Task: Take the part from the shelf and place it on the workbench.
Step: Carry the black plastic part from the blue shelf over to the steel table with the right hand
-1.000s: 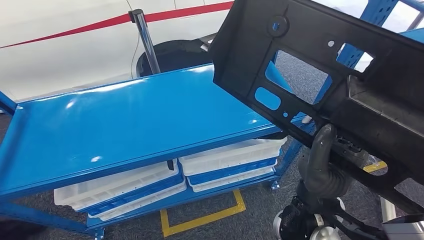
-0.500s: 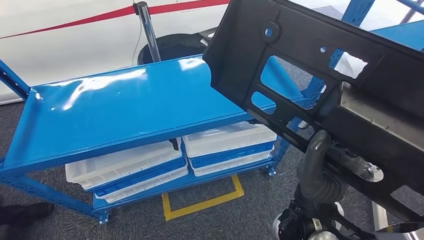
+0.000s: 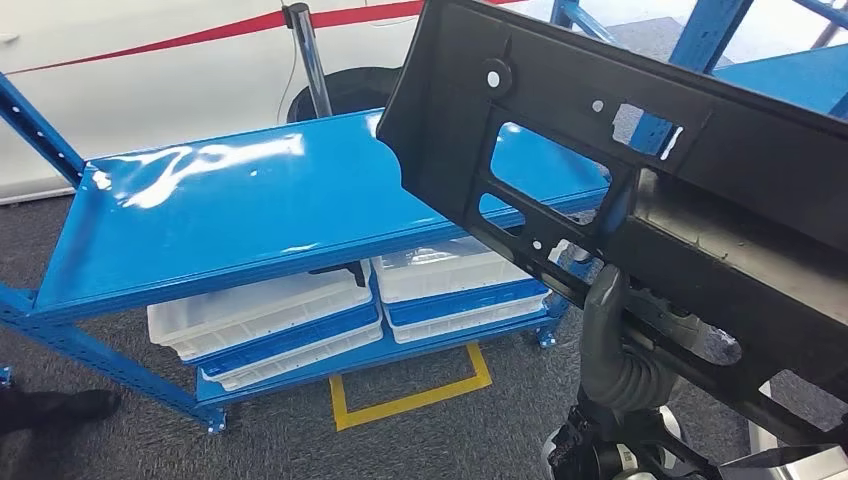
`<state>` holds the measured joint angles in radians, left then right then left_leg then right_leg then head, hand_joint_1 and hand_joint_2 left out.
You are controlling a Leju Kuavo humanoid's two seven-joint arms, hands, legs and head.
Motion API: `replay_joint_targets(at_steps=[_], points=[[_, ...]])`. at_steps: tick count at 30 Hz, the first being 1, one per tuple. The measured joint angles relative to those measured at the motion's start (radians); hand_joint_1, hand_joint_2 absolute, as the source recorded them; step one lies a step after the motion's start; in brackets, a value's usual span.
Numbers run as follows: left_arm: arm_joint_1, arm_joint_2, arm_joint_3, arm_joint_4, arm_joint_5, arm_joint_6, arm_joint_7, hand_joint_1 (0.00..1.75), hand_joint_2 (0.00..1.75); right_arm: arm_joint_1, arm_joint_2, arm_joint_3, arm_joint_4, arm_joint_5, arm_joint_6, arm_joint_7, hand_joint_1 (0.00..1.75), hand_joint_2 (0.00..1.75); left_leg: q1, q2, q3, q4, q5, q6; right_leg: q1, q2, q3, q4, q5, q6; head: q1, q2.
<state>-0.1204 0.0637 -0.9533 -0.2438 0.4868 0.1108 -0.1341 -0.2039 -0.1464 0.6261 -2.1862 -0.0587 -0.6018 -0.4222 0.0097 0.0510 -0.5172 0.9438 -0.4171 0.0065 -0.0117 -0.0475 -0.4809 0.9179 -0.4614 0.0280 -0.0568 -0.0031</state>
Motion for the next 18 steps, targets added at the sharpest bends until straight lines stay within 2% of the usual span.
replay_joint_targets(at_steps=[2,4,5,6,8,9,10,11,12,14,15,16,18], points=[[0.001,-0.001,0.0,0.0,0.0,0.0,-0.001,0.0,1.75,-0.001,0.0,0.003,0.0,0.001,0.0,0.001,1.75,1.75,-0.006,-0.008,-0.004,-0.012,0.0,0.018,0.002,-0.014,-0.001,0.001,0.0,0.012,0.002,0.0],[0.003,-0.002,0.0,0.0,0.0,0.001,-0.001,0.0,1.75,-0.001,-0.001,0.004,0.0,0.002,-0.001,0.002,1.75,1.75,-0.004,-0.024,-0.009,-0.015,0.002,0.032,-0.001,-0.009,-0.009,0.019,-0.017,0.023,0.003,0.0],[0.003,-0.003,0.0,0.0,0.001,0.002,-0.001,0.0,1.75,-0.001,-0.002,0.005,0.0,0.002,-0.001,0.002,1.75,1.75,-0.003,-0.032,-0.01,-0.017,0.005,0.04,-0.003,0.002,-0.024,0.053,-0.04,0.026,0.004,0.0],[0.002,-0.004,0.0,0.0,0.002,0.004,-0.001,0.0,1.75,0.0,-0.002,0.005,0.0,0.003,-0.002,0.002,1.75,1.75,-0.003,-0.039,-0.01,-0.018,0.007,0.046,-0.004,0.018,-0.05,0.111,-0.074,0.028,0.004,0.0],[0.002,-0.004,0.0,0.0,0.006,0.012,0.0,0.0,1.75,0.005,-0.005,0.006,0.0,0.004,-0.002,0.003,1.75,1.75,-0.008,-0.056,-0.013,-0.017,0.009,0.053,-0.003,0.037,-0.124,0.265,-0.14,0.028,0.005,0.0],[0.002,-0.004,0.0,0.0,0.01,0.016,0.001,0.0,1.75,0.008,-0.007,0.007,0.0,0.004,-0.002,0.004,1.75,1.75,-0.011,-0.066,-0.013,-0.017,0.009,0.055,-0.002,0.041,-0.151,0.317,-0.152,0.028,0.005,0.0],[0.003,-0.004,0.0,0.0,0.013,0.021,0.003,0.0,1.75,0.01,-0.008,0.008,0.0,0.004,-0.002,0.005,1.75,1.75,-0.013,-0.077,-0.013,-0.016,0.01,0.056,-0.002,0.042,-0.162,0.331,-0.143,0.026,0.005,0.0],[0.004,-0.004,0.0,0.0,0.017,0.027,0.006,0.0,1.75,0.011,-0.01,0.009,0.0,0.005,-0.002,0.007,1.75,1.75,-0.014,-0.089,-0.012,-0.016,0.01,0.057,-0.002,0.045,-0.151,0.301,-0.114,0.023,0.005,0.0],[0.004,-0.004,0.0,0.0,0.021,0.034,0.01,0.0,1.75,0.011,-0.01,0.01,0.0,0.007,-0.002,0.011,1.75,1.75,-0.014,-0.101,-0.011,-0.015,0.01,0.057,-0.002,0.053,-0.124,0.235,-0.072,0.02,0.005,0.0],[0.002,-0.004,0.0,0.0,0.027,0.047,0.016,0.0,1.75,0.011,-0.013,0.011,-0.001,0.011,-0.002,0.018,1.75,1.75,-0.017,-0.124,-0.013,-0.01,0.01,0.054,-0.003,0.092,-0.062,0.091,-0.007,0.013,0.006,0.0],[0.001,-0.004,0.001,0.0,0.03,0.052,0.019,0.0,1.75,0.011,-0.014,0.012,-0.002,0.012,-0.002,0.021,1.75,1.75,-0.017,-0.134,-0.017,-0.007,0.01,0.051,-0.003,0.107,-0.045,0.048,0.008,0.011,0.006,0.0],[0.002,-0.004,0.001,0.0,0.033,0.054,0.02,0.0,1.75,0.011,-0.016,0.012,-0.002,0.014,-0.002,0.023,1.75,1.75,-0.017,-0.143,-0.023,-0.005,0.012,0.046,-0.002,0.115,-0.04,0.029,0.01,0.009,0.006,0.0],[0.005,-0.003,0.001,0.0,0.037,0.057,0.021,0.0,1.75,0.011,-0.018,0.013,-0.004,0.014,-0.002,0.025,1.75,1.75,-0.013,-0.157,-0.034,-0.003,0.015,0.036,-0.003,0.099,-0.042,0.025,0.013,0.004,0.006,0.0]])
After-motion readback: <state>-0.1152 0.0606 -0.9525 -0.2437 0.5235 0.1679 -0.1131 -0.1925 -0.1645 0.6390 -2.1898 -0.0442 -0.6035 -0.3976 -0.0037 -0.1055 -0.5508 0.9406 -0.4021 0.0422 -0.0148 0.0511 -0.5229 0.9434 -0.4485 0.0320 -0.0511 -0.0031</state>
